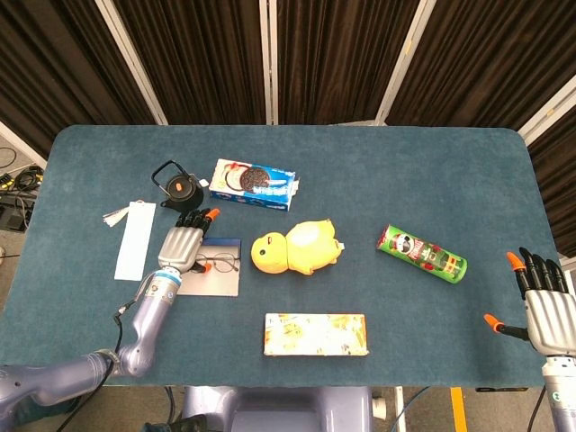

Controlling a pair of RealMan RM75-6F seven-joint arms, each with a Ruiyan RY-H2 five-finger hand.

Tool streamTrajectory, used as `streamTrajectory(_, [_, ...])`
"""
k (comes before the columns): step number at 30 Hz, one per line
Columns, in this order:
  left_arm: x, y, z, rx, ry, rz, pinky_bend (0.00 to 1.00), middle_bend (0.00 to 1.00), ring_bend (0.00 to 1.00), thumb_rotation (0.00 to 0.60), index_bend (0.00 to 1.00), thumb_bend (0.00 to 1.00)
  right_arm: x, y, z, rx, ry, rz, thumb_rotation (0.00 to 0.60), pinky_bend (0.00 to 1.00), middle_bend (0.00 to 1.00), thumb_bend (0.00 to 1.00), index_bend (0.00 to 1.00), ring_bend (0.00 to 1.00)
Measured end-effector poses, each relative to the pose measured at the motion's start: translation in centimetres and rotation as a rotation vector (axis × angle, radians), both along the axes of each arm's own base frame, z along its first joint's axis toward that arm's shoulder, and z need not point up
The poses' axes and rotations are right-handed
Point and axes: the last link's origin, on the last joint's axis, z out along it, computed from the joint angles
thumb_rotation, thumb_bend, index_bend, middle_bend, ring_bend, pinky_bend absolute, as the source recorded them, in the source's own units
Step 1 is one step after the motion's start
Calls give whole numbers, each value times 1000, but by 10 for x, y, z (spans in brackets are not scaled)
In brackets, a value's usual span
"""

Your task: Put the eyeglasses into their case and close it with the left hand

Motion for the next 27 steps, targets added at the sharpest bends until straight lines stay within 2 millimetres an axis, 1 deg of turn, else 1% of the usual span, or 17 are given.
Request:
streamTrajectory(7, [-3, 10, 0, 24, -42, -4, 0, 0, 0, 600, 0, 191, -1, 0, -1, 2, 4, -4, 600, 0, 0, 0, 25, 0])
streamTrajectory(17, [-4, 34, 0, 62, -5, -18, 0, 0, 0, 600, 0, 193, -3, -3, -2, 2, 13, -17, 600, 0, 0, 0, 26, 0])
streamTrajectory(22, [-3, 35, 5, 80, -33, -42, 0, 0, 0, 600, 0, 193, -3, -3, -3, 3, 13, -17, 600, 0, 0, 0, 26, 0])
streamTrajectory(27, [-7, 27, 15, 80, -45, -64, 0, 0, 0, 600, 0, 193, -1, -2, -3, 5, 10, -8, 600, 0, 0, 0, 28, 0])
